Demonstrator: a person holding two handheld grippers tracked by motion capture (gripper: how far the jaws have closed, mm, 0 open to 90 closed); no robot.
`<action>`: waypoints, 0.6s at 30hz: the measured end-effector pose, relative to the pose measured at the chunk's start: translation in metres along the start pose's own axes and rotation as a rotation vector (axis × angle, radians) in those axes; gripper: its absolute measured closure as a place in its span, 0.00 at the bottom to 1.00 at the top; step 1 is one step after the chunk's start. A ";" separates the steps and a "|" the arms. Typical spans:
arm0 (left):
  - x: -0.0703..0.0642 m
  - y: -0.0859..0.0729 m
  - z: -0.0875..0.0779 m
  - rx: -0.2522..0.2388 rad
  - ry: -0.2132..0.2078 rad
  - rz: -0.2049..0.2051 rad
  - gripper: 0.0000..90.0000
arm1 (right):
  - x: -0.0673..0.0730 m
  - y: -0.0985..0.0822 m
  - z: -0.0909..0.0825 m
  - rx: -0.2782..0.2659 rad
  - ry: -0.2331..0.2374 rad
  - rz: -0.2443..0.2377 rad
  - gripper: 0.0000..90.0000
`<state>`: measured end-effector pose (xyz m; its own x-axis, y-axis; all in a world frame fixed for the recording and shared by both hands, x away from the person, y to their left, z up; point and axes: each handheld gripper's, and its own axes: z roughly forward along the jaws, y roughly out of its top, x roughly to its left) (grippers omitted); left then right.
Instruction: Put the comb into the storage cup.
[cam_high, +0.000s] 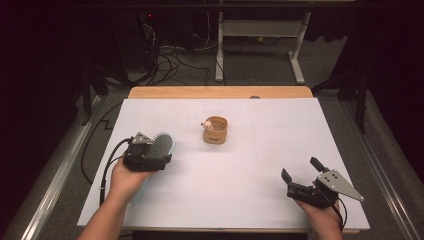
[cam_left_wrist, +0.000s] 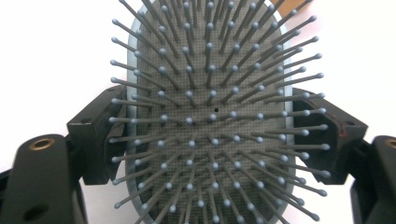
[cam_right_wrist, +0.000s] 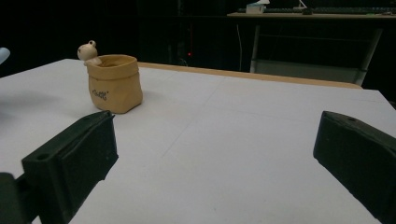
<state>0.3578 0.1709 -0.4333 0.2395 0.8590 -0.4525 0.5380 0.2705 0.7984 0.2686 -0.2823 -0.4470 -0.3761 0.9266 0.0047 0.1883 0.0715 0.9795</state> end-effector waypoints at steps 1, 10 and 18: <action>0.000 0.001 -0.001 -0.005 -0.005 -0.006 0.23 | 0.000 0.000 0.000 0.000 0.000 0.001 0.00; -0.002 0.006 -0.011 -0.099 -0.043 -0.001 0.23 | 0.000 0.000 0.000 -0.002 0.000 0.001 0.00; -0.003 0.005 -0.018 -0.168 -0.081 0.002 0.23 | 0.000 0.000 0.000 -0.003 0.000 0.000 0.00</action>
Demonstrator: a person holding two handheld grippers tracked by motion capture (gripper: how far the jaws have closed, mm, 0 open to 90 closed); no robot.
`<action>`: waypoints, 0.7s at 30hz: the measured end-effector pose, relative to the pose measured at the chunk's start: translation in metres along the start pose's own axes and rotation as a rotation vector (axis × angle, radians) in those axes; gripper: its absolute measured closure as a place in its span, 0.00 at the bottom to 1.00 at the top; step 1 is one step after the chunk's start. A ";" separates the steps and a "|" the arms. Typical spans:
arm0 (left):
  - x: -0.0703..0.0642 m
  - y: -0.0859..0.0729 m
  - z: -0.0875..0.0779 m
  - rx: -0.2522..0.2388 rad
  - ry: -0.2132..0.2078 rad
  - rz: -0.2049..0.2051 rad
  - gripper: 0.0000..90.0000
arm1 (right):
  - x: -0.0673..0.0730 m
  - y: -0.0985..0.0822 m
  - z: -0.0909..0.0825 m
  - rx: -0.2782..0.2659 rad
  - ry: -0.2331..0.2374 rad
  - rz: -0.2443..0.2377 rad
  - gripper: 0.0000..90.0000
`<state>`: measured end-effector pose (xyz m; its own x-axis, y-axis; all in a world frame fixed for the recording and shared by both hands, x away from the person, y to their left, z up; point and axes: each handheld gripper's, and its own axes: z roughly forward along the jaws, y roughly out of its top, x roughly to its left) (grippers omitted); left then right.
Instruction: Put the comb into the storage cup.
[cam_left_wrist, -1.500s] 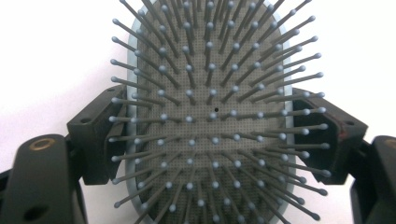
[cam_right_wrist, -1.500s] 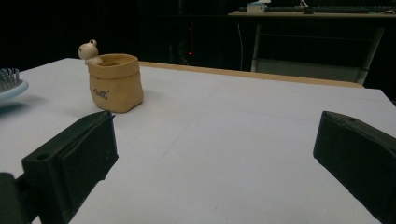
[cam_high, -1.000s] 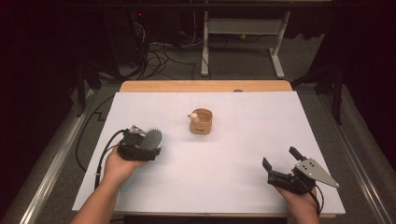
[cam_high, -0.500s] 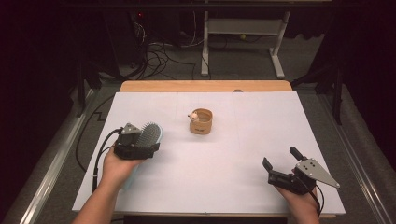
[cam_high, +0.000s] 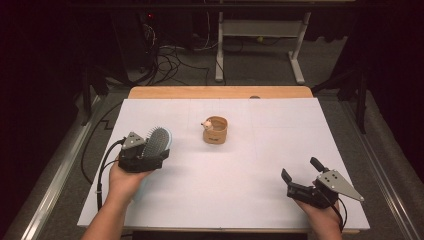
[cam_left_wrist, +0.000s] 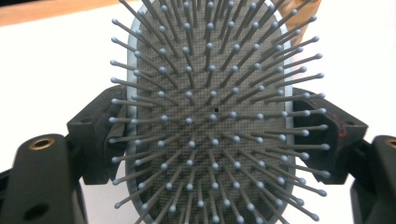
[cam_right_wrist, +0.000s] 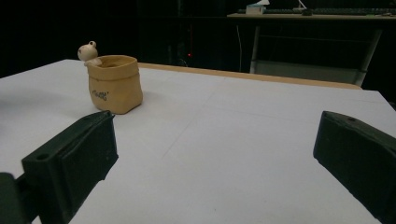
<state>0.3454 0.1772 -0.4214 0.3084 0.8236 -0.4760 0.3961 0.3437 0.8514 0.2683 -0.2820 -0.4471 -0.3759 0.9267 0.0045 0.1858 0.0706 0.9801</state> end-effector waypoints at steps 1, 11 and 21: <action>0.000 0.000 -0.001 -0.014 -0.003 -0.005 0.23 | 0.000 0.000 0.000 0.000 0.000 0.000 0.00; 0.006 0.002 -0.012 -0.098 -0.045 -0.040 0.23 | 0.001 0.000 0.001 -0.001 0.003 -0.004 0.00; 0.003 -0.001 -0.016 -0.120 -0.085 -0.033 0.23 | 0.001 0.000 0.001 -0.001 0.002 -0.007 0.00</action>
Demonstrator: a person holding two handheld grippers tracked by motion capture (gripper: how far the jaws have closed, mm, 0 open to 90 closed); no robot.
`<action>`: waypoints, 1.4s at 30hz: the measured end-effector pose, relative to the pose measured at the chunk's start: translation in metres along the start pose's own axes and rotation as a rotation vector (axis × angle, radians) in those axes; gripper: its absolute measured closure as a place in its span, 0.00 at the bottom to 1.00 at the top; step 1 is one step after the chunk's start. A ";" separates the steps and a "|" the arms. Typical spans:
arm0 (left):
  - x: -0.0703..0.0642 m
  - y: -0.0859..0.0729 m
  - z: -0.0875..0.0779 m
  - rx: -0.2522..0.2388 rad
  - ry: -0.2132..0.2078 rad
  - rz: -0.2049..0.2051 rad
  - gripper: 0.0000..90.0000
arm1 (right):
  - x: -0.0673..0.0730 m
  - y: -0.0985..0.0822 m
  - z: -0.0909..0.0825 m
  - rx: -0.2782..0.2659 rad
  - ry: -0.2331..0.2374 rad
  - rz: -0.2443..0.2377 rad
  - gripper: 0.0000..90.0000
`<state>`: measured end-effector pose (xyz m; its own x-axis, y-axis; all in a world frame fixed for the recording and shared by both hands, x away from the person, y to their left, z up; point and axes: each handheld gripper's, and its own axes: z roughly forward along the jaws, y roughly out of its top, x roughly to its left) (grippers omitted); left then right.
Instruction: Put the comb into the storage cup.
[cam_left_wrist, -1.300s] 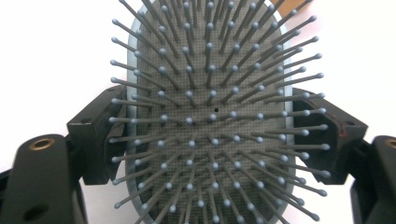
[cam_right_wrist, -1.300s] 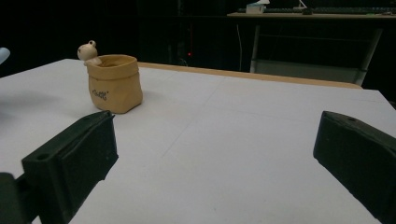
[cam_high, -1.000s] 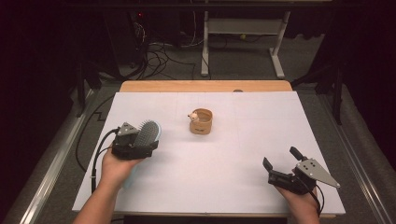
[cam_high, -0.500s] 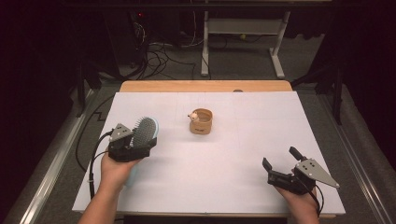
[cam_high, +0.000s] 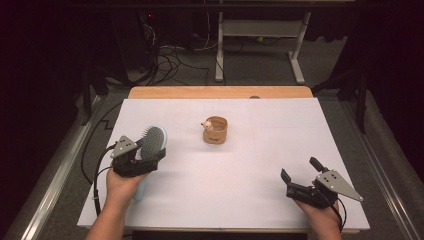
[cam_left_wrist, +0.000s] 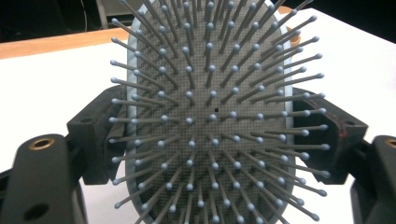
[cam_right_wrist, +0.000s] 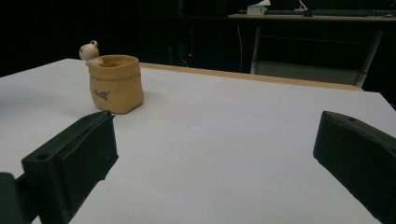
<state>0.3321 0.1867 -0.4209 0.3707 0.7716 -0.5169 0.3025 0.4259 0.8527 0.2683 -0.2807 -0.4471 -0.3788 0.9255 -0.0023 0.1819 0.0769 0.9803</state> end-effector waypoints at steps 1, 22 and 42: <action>-0.001 0.000 0.000 -0.003 -0.004 0.000 0.23 | 0.000 0.000 0.000 0.000 0.000 0.000 0.00; -0.008 -0.004 -0.004 -0.048 -0.055 0.003 0.23 | 0.001 0.000 0.001 0.002 0.007 0.000 0.00; -0.020 -0.003 -0.009 -0.082 -0.092 0.016 0.23 | 0.001 -0.001 0.001 0.004 0.009 0.000 0.00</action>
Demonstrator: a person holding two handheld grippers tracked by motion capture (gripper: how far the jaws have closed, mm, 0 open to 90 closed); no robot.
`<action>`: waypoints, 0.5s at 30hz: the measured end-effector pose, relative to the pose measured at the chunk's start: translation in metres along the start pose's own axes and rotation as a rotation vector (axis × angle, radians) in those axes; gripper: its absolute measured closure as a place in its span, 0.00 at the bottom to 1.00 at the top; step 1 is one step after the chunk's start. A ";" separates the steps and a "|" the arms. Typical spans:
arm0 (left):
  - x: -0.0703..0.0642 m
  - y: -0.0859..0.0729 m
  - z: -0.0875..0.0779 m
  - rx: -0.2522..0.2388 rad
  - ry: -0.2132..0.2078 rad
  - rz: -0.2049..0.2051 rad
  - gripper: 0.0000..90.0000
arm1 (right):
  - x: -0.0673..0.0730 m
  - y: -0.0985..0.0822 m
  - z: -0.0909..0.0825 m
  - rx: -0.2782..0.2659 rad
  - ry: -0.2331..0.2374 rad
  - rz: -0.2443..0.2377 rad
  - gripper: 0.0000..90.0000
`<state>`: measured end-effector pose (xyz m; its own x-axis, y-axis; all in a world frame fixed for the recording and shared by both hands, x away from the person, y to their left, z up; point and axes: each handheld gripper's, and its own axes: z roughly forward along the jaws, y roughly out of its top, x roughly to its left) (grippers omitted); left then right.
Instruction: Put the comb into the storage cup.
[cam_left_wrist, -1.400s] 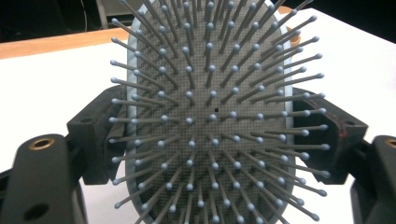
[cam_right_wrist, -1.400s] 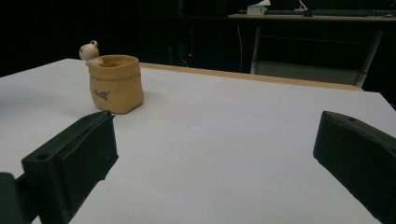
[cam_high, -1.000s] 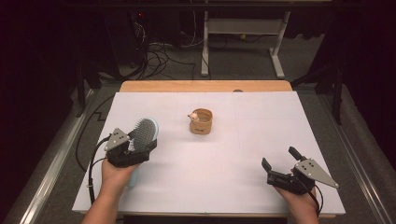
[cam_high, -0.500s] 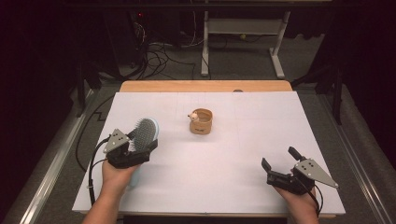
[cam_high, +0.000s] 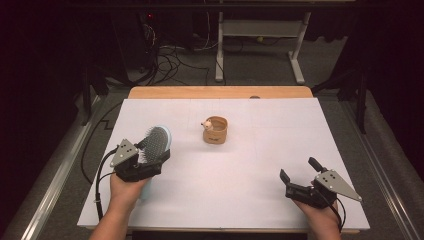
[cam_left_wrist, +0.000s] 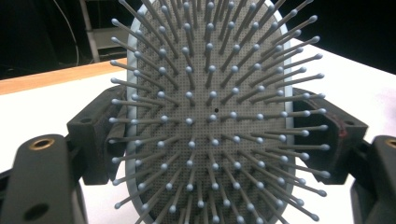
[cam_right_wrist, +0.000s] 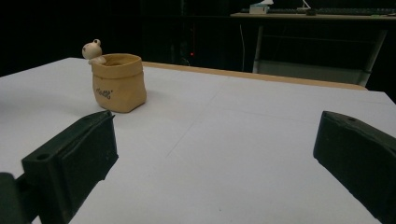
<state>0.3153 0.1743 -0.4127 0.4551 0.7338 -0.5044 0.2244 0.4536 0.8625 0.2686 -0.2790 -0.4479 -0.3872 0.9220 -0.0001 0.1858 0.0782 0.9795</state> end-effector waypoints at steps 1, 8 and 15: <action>0.000 0.000 0.000 0.001 -0.002 -0.002 0.23 | 0.000 0.000 0.000 0.000 0.000 0.000 0.00; -0.006 -0.003 0.001 0.012 -0.020 0.001 0.23 | 0.000 0.000 0.000 0.001 0.001 0.000 0.00; -0.013 -0.008 0.003 0.025 -0.038 0.010 0.23 | 0.001 0.000 0.000 0.000 0.001 -0.005 0.00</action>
<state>0.3100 0.1594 -0.4124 0.4899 0.7183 -0.4939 0.2409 0.4329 0.8686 0.2683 -0.2784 -0.4478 -0.3892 0.9211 -0.0052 0.1841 0.0833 0.9794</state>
